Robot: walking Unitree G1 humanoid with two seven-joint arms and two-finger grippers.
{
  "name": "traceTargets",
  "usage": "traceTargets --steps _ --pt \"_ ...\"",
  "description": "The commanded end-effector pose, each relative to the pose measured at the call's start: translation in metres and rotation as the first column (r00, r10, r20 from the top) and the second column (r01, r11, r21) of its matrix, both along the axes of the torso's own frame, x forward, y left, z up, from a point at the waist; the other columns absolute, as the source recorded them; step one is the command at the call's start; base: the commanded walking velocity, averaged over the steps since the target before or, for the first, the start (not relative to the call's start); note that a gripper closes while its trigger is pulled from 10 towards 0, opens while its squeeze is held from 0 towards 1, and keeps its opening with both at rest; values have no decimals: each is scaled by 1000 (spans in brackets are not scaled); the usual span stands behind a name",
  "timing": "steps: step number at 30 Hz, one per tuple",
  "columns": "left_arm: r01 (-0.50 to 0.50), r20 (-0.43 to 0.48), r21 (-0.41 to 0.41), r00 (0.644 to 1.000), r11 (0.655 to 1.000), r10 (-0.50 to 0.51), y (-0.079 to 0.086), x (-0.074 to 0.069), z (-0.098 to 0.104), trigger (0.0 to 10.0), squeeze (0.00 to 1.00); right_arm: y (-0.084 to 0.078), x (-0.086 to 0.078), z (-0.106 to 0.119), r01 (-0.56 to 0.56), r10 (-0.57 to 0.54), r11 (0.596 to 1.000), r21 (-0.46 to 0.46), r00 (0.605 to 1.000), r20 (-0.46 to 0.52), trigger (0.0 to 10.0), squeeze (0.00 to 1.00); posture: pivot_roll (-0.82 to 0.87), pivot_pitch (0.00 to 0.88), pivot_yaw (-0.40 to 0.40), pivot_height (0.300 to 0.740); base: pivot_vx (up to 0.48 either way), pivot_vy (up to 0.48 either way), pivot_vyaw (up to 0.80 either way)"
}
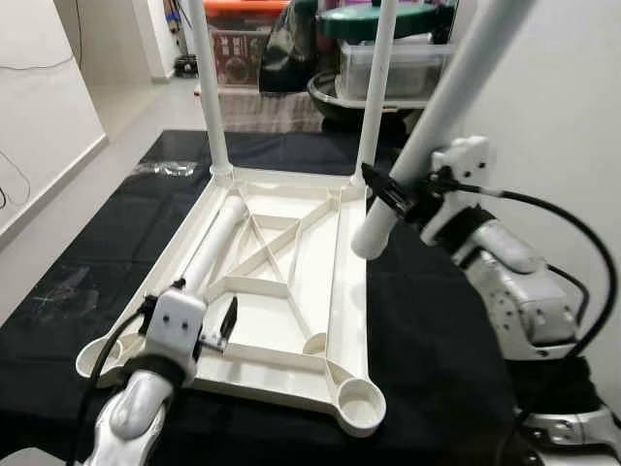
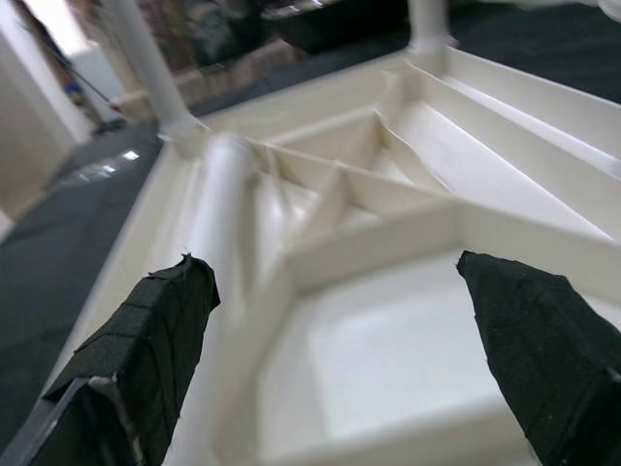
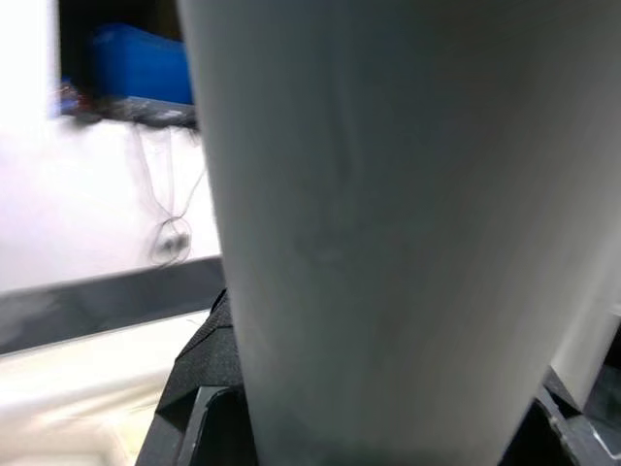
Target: Building children table
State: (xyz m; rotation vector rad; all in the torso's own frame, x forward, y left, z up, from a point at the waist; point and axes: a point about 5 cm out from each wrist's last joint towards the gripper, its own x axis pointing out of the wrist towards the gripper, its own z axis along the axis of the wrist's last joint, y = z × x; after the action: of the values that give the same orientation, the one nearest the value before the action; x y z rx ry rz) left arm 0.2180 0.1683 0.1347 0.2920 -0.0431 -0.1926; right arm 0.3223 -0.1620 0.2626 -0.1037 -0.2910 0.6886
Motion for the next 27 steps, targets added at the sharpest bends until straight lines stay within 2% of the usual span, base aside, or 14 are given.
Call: traceTargets --steps 1,3,4,5,6,11,13,14,16,20,21,22,24,27 --pt "67 -4 -22 998 998 -67 -3 -9 2 10000 0 0 -4 2 -119 119 993 -18 993 -27 10000 0 3 0 -48 740 0 0 0" --pt "152 -60 -65 986 986 -156 -6 -24 -2 10000 0 -8 -9 -2 -279 269 958 -73 956 -116 10000 0 15 0 -58 740 0 0 0" --pt "152 -60 -65 986 986 -156 -6 -24 -2 10000 0 -8 -9 -2 -279 269 958 -73 956 -116 10000 0 15 0 -58 740 0 0 0" --pt "191 -79 -78 977 978 -197 -9 -26 -4 10000 0 -13 -15 -7 -391 371 914 -106 913 -167 10000 0 20 0 -62 740 0 0 0" --pt "203 -84 -81 974 976 -210 -11 -27 -4 10000 0 -15 -17 -8 -433 409 894 -110 893 -189 10000 0 20 0 -62 740 0 0 0" --pt "218 -101 -89 969 972 -226 -11 -30 -7 10000 0 -17 -21 -12 -504 473 859 -94 849 -235 10000 0 20 0 -62 740 0 0 0" --pt "203 -108 -75 972 976 -210 -4 -30 -8 10000 0 -13 -25 -21 -545 502 831 -115 822 -271 10000 0 26 0 -66 740 0 0 0" --pt "191 -105 -71 975 979 -198 -1 -29 -8 10000 0 -10 -25 -24 -544 501 831 -116 823 -270 10000 0 26 0 -66 740 0 0 0" --pt "171 -88 -73 980 982 -178 1 -26 -4 10000 0 -2 -18 -23 -486 457 871 -71 856 -241 10000 0 29 0 -65 740 0 0 0" --pt "171 -88 -73 980 982 -178 1 -26 -4 10000 0 -2 -18 -23 -486 457 871 -71 856 -241 10000 0 29 0 -65 740 0 0 0" --pt "142 -71 -86 986 986 -148 1 -23 -1 10000 0 9 -9 -19 -395 390 919 14 899 -200 10000 0 27 0 -62 740 0 0 0" --pt "142 -71 -86 986 986 -148 1 -23 -1 10000 0 9 -9 -19 -395 390 919 14 899 -200 10000 0 27 0 -62 740 0 0 0" --pt "124 -71 -85 989 989 -131 0 -21 0 10000 0 20 -2 -19 -303 321 945 124 932 -167 10000 0 31 0 -61 740 -281 0 0" --pt "120 -59 -95 990 988 -126 -1 -20 2 10000 0 26 -2 -21 -285 312 943 170 936 -161 10000 0 32 0 -60 740 -414 0 0"
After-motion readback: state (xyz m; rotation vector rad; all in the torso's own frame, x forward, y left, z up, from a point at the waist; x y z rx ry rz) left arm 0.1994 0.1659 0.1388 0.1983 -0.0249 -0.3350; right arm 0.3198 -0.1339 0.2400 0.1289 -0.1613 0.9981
